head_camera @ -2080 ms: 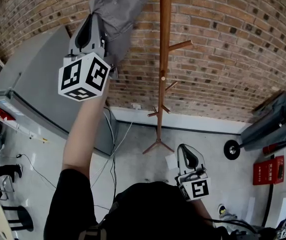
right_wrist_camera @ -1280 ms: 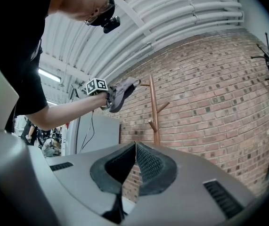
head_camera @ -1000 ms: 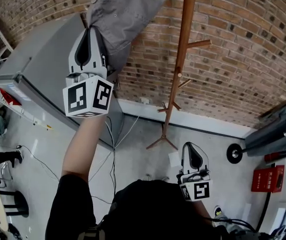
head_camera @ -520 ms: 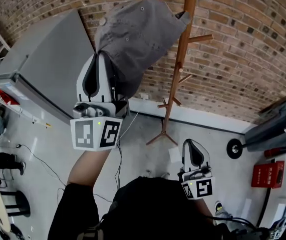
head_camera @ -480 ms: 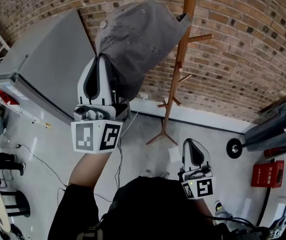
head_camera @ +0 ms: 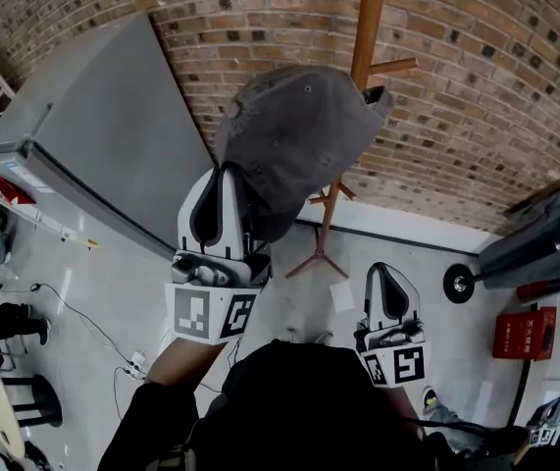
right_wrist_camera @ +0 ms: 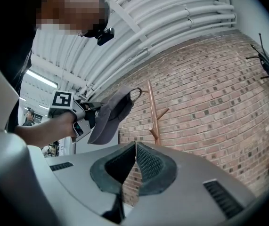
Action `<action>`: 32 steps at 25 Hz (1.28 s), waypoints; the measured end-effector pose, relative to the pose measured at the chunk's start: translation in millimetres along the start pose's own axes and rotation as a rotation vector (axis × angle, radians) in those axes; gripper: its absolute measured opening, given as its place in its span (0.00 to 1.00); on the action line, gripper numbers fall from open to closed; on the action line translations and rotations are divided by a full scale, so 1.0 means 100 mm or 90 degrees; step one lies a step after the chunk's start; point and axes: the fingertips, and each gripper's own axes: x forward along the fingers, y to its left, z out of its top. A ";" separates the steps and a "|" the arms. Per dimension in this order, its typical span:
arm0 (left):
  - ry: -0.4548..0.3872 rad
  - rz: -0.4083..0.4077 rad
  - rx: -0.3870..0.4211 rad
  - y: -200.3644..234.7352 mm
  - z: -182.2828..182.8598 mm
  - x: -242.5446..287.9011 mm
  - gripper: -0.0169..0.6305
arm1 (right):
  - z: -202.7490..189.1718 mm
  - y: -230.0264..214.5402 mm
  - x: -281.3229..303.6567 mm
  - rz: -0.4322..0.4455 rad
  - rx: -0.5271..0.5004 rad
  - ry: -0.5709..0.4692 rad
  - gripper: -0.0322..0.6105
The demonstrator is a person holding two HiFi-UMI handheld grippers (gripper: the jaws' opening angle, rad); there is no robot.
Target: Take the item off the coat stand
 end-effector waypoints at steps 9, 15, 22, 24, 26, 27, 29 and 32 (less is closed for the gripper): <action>0.002 0.016 0.019 -0.03 -0.21 -0.17 0.06 | 0.08 -0.14 -0.04 -0.062 -0.017 -0.007 0.08; 0.021 0.005 -0.015 -0.12 -0.46 -0.30 0.06 | 0.03 -0.10 0.00 -0.056 -0.019 0.008 0.08; 0.047 -0.009 -0.027 -0.17 -0.66 -0.49 0.06 | 0.06 -0.05 0.09 -0.047 -0.018 -0.005 0.08; 0.060 -0.019 -0.036 -0.17 -0.75 -0.54 0.06 | 0.04 -0.03 0.13 -0.042 -0.020 0.001 0.08; 0.075 -0.025 -0.041 -0.16 -0.83 -0.58 0.06 | -0.01 -0.01 0.17 -0.035 -0.024 0.011 0.08; 0.081 -0.027 -0.041 -0.15 -0.87 -0.60 0.06 | -0.02 -0.01 0.19 -0.033 -0.026 0.013 0.08; 0.090 -0.029 -0.045 -0.14 -0.93 -0.63 0.06 | -0.04 -0.01 0.22 -0.033 -0.026 0.014 0.08; 0.102 -0.035 -0.052 -0.17 -1.02 -0.67 0.06 | -0.03 -0.02 0.27 -0.036 -0.030 0.010 0.08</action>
